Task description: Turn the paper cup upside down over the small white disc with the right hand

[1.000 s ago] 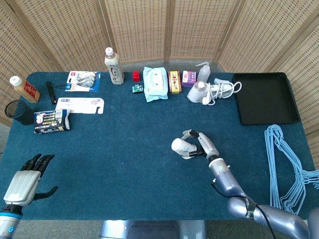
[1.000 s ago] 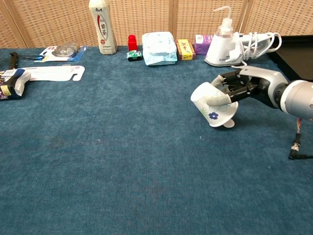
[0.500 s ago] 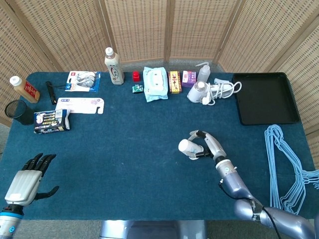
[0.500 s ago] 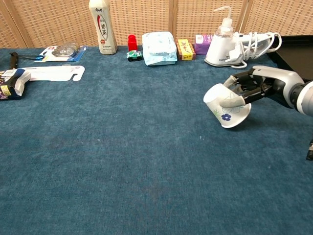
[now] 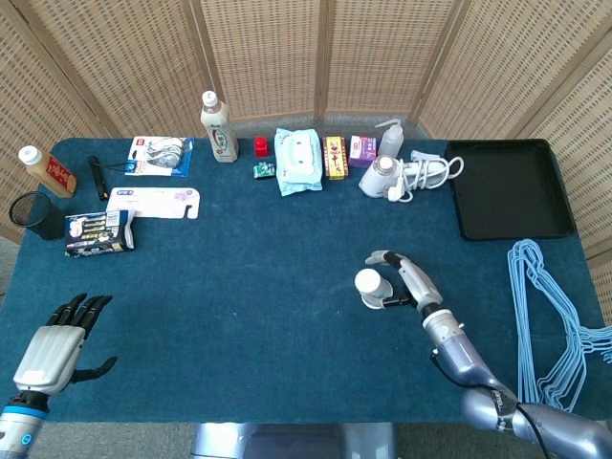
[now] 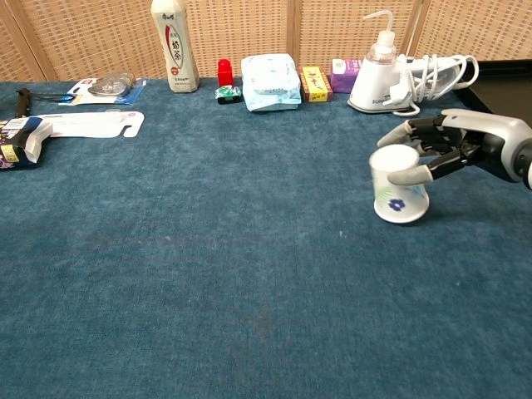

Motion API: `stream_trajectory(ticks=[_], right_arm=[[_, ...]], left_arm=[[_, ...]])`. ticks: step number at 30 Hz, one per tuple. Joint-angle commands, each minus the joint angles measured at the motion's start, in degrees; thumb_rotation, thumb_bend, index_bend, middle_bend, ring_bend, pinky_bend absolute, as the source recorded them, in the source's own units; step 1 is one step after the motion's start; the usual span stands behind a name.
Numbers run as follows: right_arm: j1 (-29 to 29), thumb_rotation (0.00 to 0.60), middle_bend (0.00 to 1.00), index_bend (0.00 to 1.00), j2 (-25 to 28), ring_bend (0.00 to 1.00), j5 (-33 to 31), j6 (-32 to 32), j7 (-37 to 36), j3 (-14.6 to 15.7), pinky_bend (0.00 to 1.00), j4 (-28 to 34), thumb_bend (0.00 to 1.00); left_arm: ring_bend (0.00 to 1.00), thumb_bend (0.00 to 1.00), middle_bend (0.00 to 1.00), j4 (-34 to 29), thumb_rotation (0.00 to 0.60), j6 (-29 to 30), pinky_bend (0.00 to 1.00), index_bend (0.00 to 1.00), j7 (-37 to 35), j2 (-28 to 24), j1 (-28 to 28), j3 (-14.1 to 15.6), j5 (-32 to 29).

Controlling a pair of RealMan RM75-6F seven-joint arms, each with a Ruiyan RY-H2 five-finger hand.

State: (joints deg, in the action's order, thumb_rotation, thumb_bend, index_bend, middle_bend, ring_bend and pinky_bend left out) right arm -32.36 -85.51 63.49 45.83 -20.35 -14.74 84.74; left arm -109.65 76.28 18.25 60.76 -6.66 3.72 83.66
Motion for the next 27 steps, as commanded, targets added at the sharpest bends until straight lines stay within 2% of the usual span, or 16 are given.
stream_trajectory(ticks=[1,8,14,19,23,27], right_arm=[[0.07,0.535,0.15,0.23,0.72,0.18,0.7,0.25,-0.11,0.06,0.01,0.85,0.26],[0.22,0.536,0.15,0.21,2.94,0.18,2.37,1.78,0.42,-0.17,0.01,4.31,0.27],[0.58,0.539,0.15,0.23,4.67,0.18,4.96,6.0,3.66,-0.41,0.01,7.14,0.27],[2.05,0.542,0.23,0.32,4.48,0.22,6.93,14.47,11.93,-0.35,0.04,8.17,0.27],[3.87,0.541,0.29,0.38,4.04,0.27,10.64,22.74,23.9,1.69,0.08,7.14,0.27],[5.9,0.541,0.31,0.41,5.25,0.29,12.82,26.6,29.73,3.88,0.16,7.05,0.27]], left_arm=[[0.06,0.23,0.13,0.02,0.386,0.09,0.13,0.07,-0.09,-0.1,0.03,-0.02,0.01],[0.06,0.23,0.13,0.17,0.382,0.3,0.13,0.07,-0.44,-0.22,0.08,0.04,0.35],[0.06,0.23,0.13,0.45,0.381,0.88,0.13,0.07,-0.95,-0.26,0.4,0.1,0.67],[0.06,0.23,0.13,1.32,0.384,2.03,0.13,0.07,-1.98,-0.1,1.03,0.23,1.42],[0.06,0.23,0.13,2.33,0.386,2.92,0.13,0.07,-2.84,0.22,1.59,0.28,1.83],[0.06,0.23,0.13,3.11,0.387,3.48,0.13,0.07,-3.59,0.48,1.99,0.37,2.22]])
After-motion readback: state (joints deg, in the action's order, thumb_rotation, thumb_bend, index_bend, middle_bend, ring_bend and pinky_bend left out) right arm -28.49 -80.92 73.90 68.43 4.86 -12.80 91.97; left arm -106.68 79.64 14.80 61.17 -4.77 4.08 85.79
